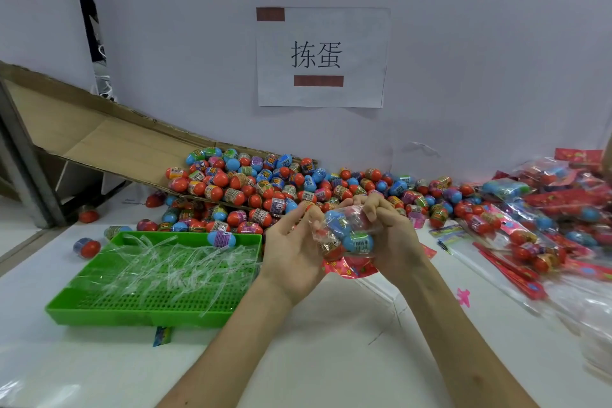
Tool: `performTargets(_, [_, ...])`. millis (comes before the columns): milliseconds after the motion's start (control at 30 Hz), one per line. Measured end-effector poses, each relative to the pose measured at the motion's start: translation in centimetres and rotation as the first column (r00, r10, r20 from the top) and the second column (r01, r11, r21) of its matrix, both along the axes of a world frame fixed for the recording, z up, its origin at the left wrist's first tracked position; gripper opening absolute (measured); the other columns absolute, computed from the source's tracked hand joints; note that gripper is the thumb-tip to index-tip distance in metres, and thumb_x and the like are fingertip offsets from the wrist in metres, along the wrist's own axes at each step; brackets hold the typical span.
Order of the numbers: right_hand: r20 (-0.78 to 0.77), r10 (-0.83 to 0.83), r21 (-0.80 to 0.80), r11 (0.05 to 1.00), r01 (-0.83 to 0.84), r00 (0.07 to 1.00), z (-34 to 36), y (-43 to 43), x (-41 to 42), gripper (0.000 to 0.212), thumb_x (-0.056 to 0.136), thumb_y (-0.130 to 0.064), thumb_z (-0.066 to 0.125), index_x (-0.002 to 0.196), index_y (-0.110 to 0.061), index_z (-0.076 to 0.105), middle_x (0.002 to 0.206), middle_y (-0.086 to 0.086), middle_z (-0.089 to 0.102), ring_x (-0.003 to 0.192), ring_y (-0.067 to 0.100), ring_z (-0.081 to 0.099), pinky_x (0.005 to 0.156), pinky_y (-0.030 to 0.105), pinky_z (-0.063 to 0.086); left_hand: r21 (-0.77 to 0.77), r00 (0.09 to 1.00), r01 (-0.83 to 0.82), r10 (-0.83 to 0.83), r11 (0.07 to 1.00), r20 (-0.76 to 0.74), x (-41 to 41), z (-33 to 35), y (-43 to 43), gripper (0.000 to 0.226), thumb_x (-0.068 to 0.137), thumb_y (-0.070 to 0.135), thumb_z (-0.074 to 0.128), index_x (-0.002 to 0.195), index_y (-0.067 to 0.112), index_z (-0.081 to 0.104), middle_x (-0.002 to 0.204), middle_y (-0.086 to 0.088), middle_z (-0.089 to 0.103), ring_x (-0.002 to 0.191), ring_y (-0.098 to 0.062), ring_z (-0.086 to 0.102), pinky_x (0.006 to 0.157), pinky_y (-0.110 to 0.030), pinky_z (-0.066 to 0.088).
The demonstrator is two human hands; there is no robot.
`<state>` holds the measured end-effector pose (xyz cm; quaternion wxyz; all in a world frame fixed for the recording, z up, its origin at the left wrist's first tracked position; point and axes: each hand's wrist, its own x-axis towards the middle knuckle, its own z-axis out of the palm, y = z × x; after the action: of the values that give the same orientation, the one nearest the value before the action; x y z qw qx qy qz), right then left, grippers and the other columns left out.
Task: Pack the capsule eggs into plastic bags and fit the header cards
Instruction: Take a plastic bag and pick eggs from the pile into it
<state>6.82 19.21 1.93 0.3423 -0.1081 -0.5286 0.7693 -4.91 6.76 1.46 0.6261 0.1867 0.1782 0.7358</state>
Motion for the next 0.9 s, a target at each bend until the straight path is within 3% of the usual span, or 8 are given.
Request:
performTargets(67, [-0.006, 0.003, -0.011, 1.000, -0.003, 1.000, 0.14, -0.10, 0.03, 0.040, 0.096, -0.005, 0.038, 0.062, -0.017, 0.055, 0.088, 0.002, 0.066, 0.091, 0.013, 0.070, 0.074, 0.031, 0.059, -0.010, 0.988, -0.049, 0.047, 0.999, -0.149, 0.21, -0.16, 0.14, 0.015, 0.095, 0.013, 0.056, 0.081, 0.014, 0.061, 0.108, -0.011, 0.075, 0.100, -0.028, 0.073, 0.089, -0.041, 0.060])
performTargets(200, [-0.034, 0.010, -0.042, 0.999, -0.012, 0.999, 0.40, -0.30, 0.17, 0.036, 0.093, -0.005, 0.041, 0.061, -0.016, 0.055, 0.092, 0.004, 0.063, 0.095, 0.016, 0.067, 0.078, 0.033, 0.059, -0.001, 0.975, -0.062, 0.060, 0.998, -0.212, 0.16, -0.49, 0.32, 0.025, 0.077, -0.008, 0.052, 0.076, 0.017, 0.056, 0.132, -0.017, 0.063, 0.131, -0.038, 0.054, 0.117, -0.050, 0.034])
performTargets(333, [-0.053, 0.000, -0.088, 0.996, -0.004, 0.999, 0.60, -0.41, 0.25, 0.032, 0.084, -0.001, 0.043, 0.058, -0.015, 0.057, 0.089, 0.004, 0.066, 0.088, 0.017, 0.067, 0.073, 0.031, 0.061, 0.023, 0.987, -0.017, 0.020, 1.000, -0.161, -0.16, -0.46, 0.33, 0.035, 0.069, -0.008, 0.059, 0.098, 0.013, 0.056, 0.139, -0.016, 0.065, 0.121, -0.036, 0.067, 0.098, -0.045, 0.057])
performTargets(500, [-0.075, -0.033, -0.064, 0.998, 0.028, 0.997, 0.14, -0.19, 0.46, 0.046, 0.091, -0.001, 0.032, 0.059, -0.015, 0.061, 0.094, 0.005, 0.071, 0.092, 0.020, 0.070, 0.077, 0.035, 0.063, 0.001, 0.991, -0.016, 0.016, 1.000, -0.131, -0.14, -0.57, 0.39, 0.045, 0.070, -0.008, 0.063, 0.110, 0.006, 0.077, 0.137, -0.020, 0.065, 0.115, -0.037, 0.070, 0.094, -0.044, 0.060])
performTargets(667, [-0.075, 0.008, -0.012, 1.000, -0.009, 0.997, 0.16, -0.14, 0.47, 0.028, 0.091, -0.030, 0.050, 0.074, -0.015, 0.066, 0.111, 0.009, 0.071, 0.100, 0.025, 0.070, 0.078, 0.039, 0.062, 0.056, 0.998, 0.006, -0.002, 0.998, -0.070, -0.28, -0.55, 0.33, 0.056, 0.069, -0.010, 0.062, 0.124, 0.003, 0.069, 0.137, -0.025, 0.064, 0.111, -0.039, 0.071, 0.089, -0.045, 0.062])
performTargets(767, [-0.003, -0.014, 0.020, 1.000, 0.014, 1.000, 0.10, -0.24, 0.10, 0.006, 0.083, -0.021, 0.069, 0.083, -0.016, 0.066, 0.112, 0.009, 0.071, 0.100, 0.029, 0.072, 0.071, 0.038, 0.063, 0.067, 0.995, -0.016, 0.022, 0.998, -0.095, -0.29, -0.55, 0.34, 0.051, 0.070, -0.007, 0.062, 0.119, 0.006, 0.072, 0.131, -0.024, 0.067, 0.108, -0.038, 0.071, 0.091, -0.045, 0.060])
performTargets(900, [0.000, 0.026, -0.010, 1.000, -0.026, 1.000, 0.18, -0.37, 0.08, 0.007, 0.083, -0.013, 0.070, 0.083, -0.020, 0.067, 0.101, 0.004, 0.072, 0.092, 0.026, 0.074, 0.064, 0.034, 0.063, 0.083, 0.997, -0.042, 0.048, 0.996, -0.065, -0.39, -0.67, 0.40, 0.058, 0.067, -0.009, 0.062, 0.123, 0.005, 0.064, 0.132, -0.026, 0.066, 0.108, -0.039, 0.070, 0.094, -0.047, 0.059])
